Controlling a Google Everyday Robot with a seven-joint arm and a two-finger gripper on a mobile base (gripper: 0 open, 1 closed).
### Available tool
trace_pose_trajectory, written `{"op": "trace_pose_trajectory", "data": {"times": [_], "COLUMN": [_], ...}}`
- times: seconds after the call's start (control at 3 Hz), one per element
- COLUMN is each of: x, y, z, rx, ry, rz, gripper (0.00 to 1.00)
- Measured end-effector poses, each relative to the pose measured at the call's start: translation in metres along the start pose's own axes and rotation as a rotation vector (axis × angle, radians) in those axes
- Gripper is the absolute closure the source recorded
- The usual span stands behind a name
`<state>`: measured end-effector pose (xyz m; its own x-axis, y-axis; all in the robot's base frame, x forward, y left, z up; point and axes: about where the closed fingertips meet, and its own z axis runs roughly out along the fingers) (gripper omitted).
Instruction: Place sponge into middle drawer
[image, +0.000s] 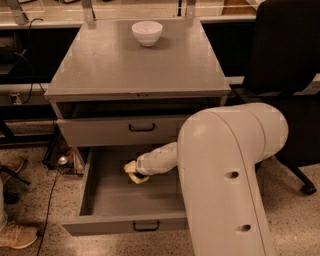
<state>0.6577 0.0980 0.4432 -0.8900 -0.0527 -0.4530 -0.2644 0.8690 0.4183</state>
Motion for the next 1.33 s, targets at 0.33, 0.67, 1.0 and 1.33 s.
{"op": "trace_pose_trajectory", "data": {"times": [0.33,0.67,1.0,1.33], "x": [0.012,0.026,0.035,0.043], "y": [0.001,-0.001,-0.013,-0.025], "z": [0.012,0.01,-0.005,-0.019], "rx": [-0.039,-0.078,-0.088,-0.08], "ry": [-0.01,-0.012,-0.018,-0.033], "rz": [0.035,0.059,0.088,0.113], "gripper": [0.82,0.52,0.2,0.0]}}
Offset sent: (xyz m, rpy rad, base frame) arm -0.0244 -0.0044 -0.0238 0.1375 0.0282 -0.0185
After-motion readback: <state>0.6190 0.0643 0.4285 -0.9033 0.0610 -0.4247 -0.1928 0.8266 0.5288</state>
